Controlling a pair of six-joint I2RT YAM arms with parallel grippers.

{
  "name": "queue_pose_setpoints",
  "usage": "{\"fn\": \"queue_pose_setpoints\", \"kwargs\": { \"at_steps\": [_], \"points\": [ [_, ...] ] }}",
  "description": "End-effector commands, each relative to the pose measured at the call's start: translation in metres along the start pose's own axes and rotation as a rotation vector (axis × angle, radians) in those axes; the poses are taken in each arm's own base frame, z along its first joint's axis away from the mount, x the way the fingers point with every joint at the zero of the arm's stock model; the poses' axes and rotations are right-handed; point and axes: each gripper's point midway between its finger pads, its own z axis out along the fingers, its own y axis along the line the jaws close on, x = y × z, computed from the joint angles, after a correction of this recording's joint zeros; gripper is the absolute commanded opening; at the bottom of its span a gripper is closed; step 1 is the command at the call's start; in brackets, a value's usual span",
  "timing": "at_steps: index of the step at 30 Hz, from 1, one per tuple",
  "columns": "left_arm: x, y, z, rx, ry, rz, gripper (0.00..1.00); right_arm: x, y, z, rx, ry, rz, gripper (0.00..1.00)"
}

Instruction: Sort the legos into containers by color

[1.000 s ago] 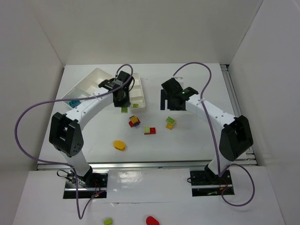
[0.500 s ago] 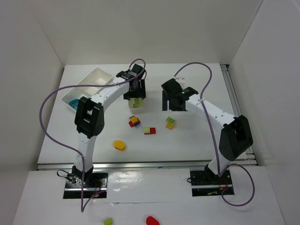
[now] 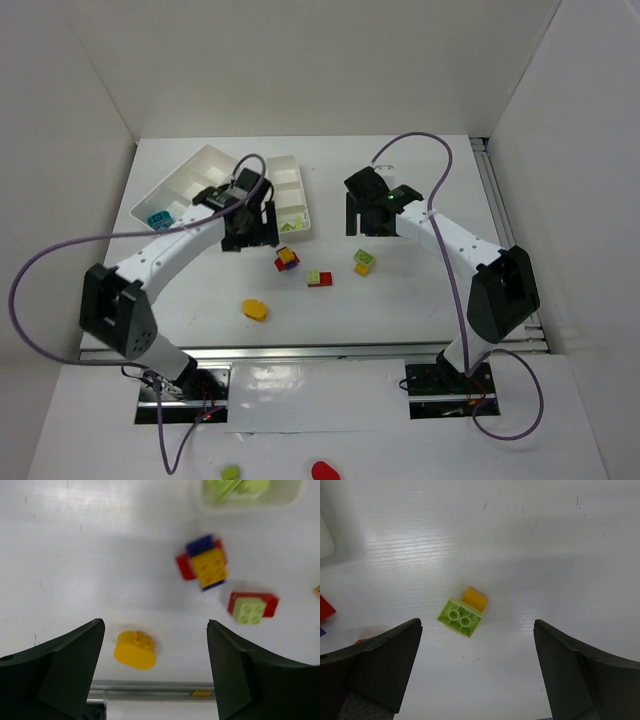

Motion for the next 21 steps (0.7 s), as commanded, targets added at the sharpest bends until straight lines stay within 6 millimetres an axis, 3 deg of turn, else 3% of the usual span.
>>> {"fn": "queue_pose_setpoints", "kwargs": {
  "at_steps": [1, 2, 3, 5, 10, 15, 21],
  "points": [
    [0.073, 0.028, -0.007, -0.064, 0.152, -0.128, 0.92, -0.010, 0.010, 0.000, -0.021, -0.022, 0.018, 1.00],
    [0.098, 0.040, -0.003, -0.106, 0.209, -0.162, 0.93, -0.008, 0.015, -0.002, -0.039, -0.015, 0.009, 1.00],
    [0.109, 0.044, -0.006, -0.119, 0.237, -0.200, 0.93, -0.010, 0.017, -0.001, -0.045, -0.024, 0.013, 1.00],
    [0.125, 0.041, -0.011, -0.111, 0.268, -0.300, 0.95, -0.009, 0.023, -0.001, -0.059, -0.017, -0.004, 1.00],
    [0.161, 0.045, -0.003, -0.156, 0.378, -0.363, 0.99, -0.007, 0.026, -0.003, -0.064, -0.018, -0.020, 1.00],
    [0.168, 0.031, 0.018, -0.121, 0.411, -0.422, 0.99, -0.011, 0.025, -0.008, -0.073, -0.032, -0.013, 1.00],
    [0.165, 0.031, 0.038, -0.193, 0.400, -0.460, 0.88, -0.009, 0.023, -0.009, -0.072, -0.031, -0.014, 1.00]
  ]
}}
